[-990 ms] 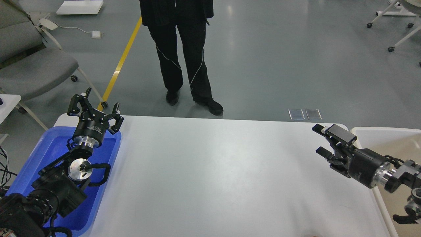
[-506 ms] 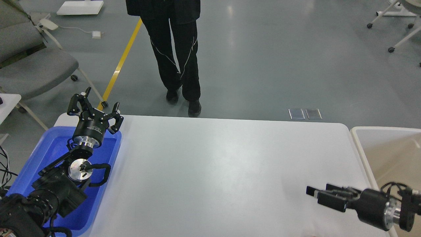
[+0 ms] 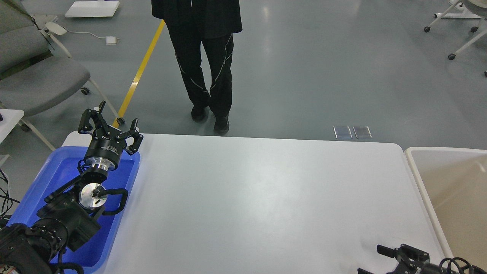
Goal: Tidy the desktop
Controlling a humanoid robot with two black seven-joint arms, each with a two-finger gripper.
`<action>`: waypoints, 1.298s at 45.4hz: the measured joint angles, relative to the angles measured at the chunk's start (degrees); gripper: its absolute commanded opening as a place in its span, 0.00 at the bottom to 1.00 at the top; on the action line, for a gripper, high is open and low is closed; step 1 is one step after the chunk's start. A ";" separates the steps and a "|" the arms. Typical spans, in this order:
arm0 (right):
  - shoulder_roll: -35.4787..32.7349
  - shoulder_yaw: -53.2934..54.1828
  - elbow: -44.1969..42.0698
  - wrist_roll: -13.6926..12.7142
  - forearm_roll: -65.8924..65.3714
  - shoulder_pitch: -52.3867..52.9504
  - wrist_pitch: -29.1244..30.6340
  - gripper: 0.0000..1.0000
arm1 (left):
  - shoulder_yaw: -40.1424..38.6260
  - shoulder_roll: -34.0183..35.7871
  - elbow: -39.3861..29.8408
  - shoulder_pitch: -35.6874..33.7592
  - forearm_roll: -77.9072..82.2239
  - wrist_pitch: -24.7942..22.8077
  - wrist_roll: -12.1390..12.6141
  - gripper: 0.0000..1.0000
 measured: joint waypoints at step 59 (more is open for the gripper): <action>11.60 -3.24 -20.80 1.96 -0.27 -6.38 -8.43 0.00 | -0.03 0.00 0.01 0.00 0.01 0.00 -0.03 1.00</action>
